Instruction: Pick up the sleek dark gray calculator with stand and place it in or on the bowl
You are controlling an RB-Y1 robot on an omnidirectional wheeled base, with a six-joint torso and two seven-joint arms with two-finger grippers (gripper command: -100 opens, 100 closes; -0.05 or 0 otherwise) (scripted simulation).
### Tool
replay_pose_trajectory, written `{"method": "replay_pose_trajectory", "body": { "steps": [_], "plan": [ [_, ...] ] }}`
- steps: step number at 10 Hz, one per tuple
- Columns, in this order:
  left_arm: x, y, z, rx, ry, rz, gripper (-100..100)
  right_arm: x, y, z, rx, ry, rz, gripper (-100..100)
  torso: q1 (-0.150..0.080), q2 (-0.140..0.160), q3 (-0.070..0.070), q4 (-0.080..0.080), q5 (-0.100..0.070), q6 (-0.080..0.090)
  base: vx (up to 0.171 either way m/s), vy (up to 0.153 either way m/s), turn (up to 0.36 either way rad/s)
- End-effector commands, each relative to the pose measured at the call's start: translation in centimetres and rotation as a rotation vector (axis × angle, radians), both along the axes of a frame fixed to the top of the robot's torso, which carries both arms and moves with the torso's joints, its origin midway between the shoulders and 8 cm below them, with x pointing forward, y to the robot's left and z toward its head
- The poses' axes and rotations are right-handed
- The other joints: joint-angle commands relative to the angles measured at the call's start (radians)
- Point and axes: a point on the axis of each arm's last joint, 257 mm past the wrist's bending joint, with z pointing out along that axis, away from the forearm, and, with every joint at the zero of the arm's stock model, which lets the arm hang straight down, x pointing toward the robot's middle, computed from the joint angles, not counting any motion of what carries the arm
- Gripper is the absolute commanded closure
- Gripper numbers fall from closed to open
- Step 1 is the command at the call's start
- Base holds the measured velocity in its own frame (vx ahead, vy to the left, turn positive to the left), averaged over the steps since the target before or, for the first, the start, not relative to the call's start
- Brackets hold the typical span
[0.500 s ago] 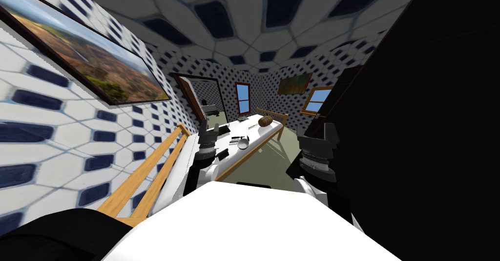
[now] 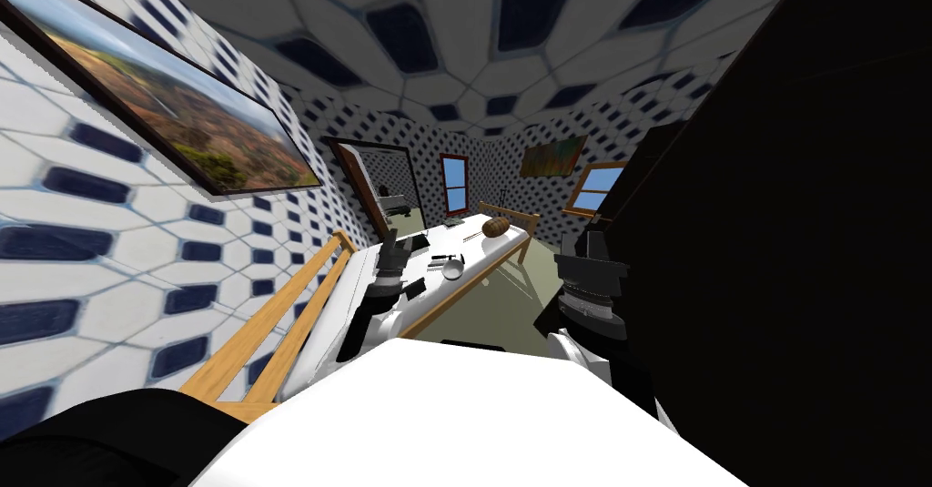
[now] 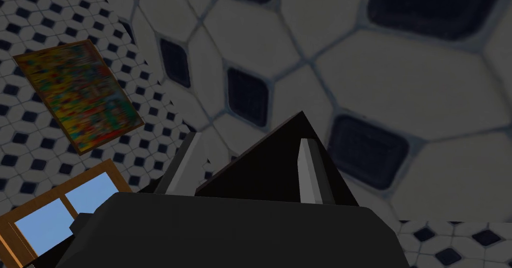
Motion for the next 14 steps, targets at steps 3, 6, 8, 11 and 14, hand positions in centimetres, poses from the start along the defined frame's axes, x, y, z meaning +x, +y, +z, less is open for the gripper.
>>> {"method": "replay_pose_trajectory", "body": {
  "steps": [3,6,8,11,14],
  "plan": [
    [1.9,1.6,-4.6,-0.012,0.167,-0.03,-100,0.0,0.0,0.0,0.0,0.0,0.0,0,0.0,0.0,0.0,0.0,0.0,0.0,0.027,-0.046,0.051],
    [3.2,3.5,-9.4,-0.032,0.328,-0.043,-100,0.0,0.0,0.0,0.0,0.0,0.0,0,-0.001,0.0,0.0,0.0,0.0,0.0,0.025,-0.058,0.062],
    [3.5,4.3,-11.3,-0.041,0.392,-0.043,-100,0.0,0.0,0.0,0.0,0.0,0.0,0,-0.001,0.0,0.0,0.0,0.0,0.0,0.026,-0.052,0.04],
    [3.8,7.0,-16.4,-0.07,0.56,-0.035,-100,0.0,0.0,0.0,0.0,0.0,0.0,0,0.0,0.0,0.0,0.0,0.0,0.0,0.029,-0.052,0.063],
    [3.7,9.1,-19.8,-0.094,0.677,-0.016,-100,0.0,0.0,0.0,0.0,0.0,0.0,0,-0.002,-0.001,-0.001,0.0,0.0,0.0,0.032,-0.069,0.049]
  ]
}}
